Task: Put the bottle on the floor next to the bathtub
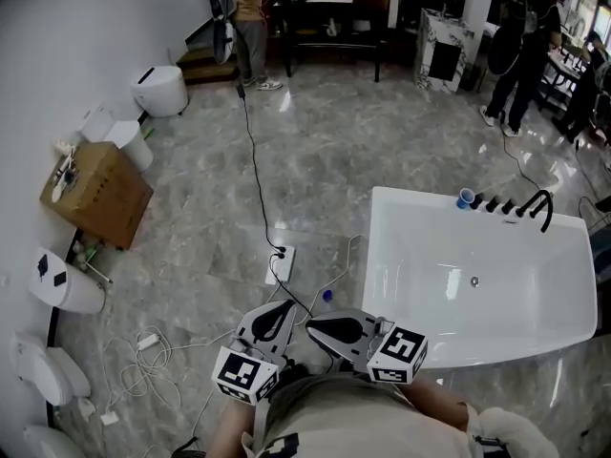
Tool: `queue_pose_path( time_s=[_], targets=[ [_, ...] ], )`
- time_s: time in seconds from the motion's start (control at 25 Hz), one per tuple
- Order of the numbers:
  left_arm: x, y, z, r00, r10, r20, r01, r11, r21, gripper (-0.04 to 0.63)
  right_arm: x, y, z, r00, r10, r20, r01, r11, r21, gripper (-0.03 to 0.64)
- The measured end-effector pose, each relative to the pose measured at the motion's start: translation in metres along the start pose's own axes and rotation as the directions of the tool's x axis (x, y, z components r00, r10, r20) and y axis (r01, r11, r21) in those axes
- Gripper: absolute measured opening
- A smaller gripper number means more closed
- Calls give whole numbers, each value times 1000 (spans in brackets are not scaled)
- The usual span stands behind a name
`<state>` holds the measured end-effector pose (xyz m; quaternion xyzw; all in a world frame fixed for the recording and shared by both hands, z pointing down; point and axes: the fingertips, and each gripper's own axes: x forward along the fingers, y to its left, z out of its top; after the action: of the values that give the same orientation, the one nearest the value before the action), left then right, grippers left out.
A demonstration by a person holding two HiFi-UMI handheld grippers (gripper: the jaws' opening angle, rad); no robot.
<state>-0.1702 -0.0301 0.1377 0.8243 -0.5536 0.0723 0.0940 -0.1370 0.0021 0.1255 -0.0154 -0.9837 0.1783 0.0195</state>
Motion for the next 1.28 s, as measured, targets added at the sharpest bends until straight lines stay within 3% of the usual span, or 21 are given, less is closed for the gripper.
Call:
queue_pose_path(
  time_s=[0.28,0.48,0.92,1.16,1.28],
  targets=[
    [-50,29,-4,998,-19,56,21,999,-36,58,39,18,-7,998,-59,1,59,997,55,28],
    [-77,52,0,996,-26,91,26,1000,1,58,69,23,8,996,-68,63,66,997,41,28],
    [-148,96,-16,997,-20,75,24,998,-54,58,133,71,-16,997,-81,18,80,995,63,28],
    [-157,90,-22,990,-128,59,132,990,-59,58,127,84,-25,980,-196,23,194,978,82,28],
    [-141,69,-22,979,-201,34,202,979,-13,58,103,78,-29,964,-262,43,256,960,114,28]
  ],
)
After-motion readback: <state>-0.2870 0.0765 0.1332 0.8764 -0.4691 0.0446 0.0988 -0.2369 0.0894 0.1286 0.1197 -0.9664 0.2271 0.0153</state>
